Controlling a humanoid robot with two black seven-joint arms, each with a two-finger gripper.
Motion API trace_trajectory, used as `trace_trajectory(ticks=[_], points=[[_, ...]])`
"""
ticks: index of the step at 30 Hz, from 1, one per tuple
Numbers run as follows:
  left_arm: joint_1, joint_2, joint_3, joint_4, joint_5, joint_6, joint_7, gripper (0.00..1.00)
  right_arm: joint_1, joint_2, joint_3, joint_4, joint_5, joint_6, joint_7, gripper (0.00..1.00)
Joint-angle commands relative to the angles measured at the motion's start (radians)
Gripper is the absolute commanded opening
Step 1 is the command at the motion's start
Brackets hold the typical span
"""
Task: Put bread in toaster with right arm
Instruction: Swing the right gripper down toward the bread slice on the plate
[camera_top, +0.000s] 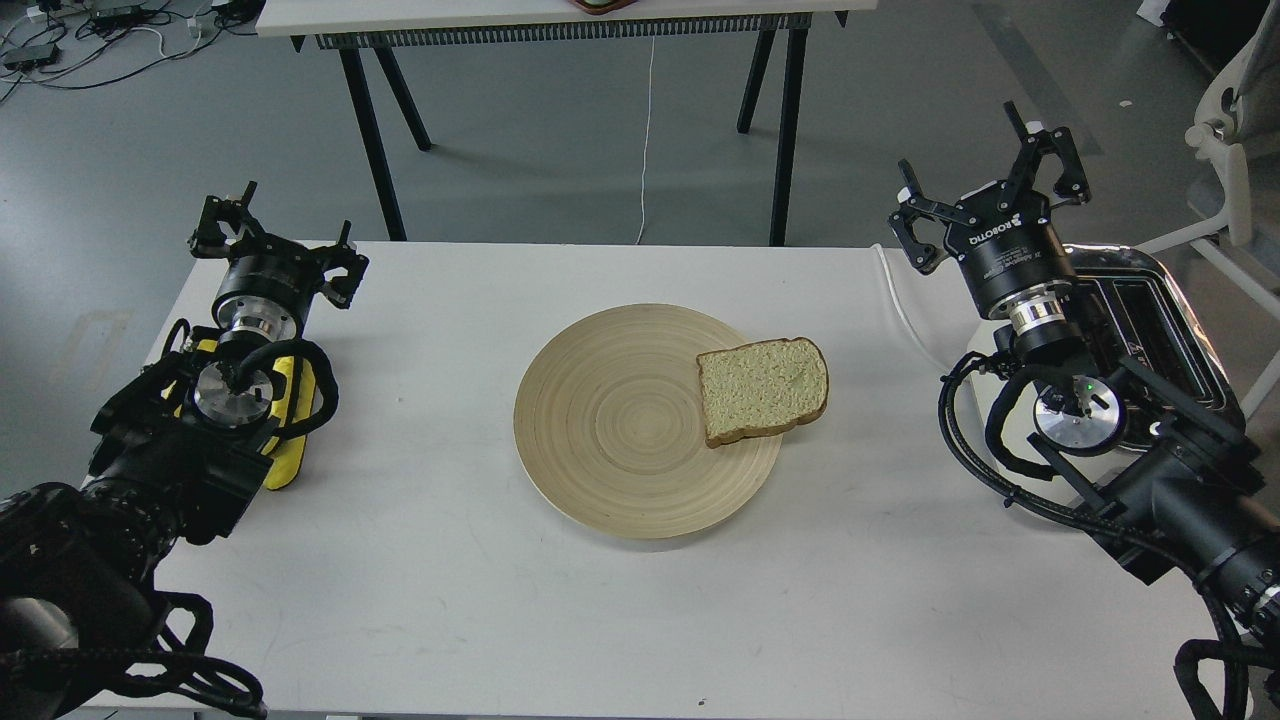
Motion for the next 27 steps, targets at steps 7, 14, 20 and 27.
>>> trace_trajectory(ticks=[7, 14, 20, 27], points=[[0.0, -0.002, 0.0, -0.002, 0.0, 0.0, 0.001, 1.0, 0.019, 0.005, -0.008, -0.001, -0.001, 0.0, 0.0, 0.99], [0.0, -0.002, 0.0, -0.002, 0.0, 0.0, 0.001, 1.0, 0.094, -0.007, -0.054, -0.027, -0.108, 0.0, -0.003, 0.99], [0.0, -0.002, 0.0, -0.002, 0.0, 0.0, 0.001, 1.0, 0.226, -0.008, -0.184, -0.03, -0.396, -0.074, -0.028, 0.99], [0.0, -0.002, 0.0, -0.003, 0.0, 0.0, 0.001, 1.0, 0.368, -0.053, -0.463, -0.018, -0.652, -0.274, -0.08, 0.99]])
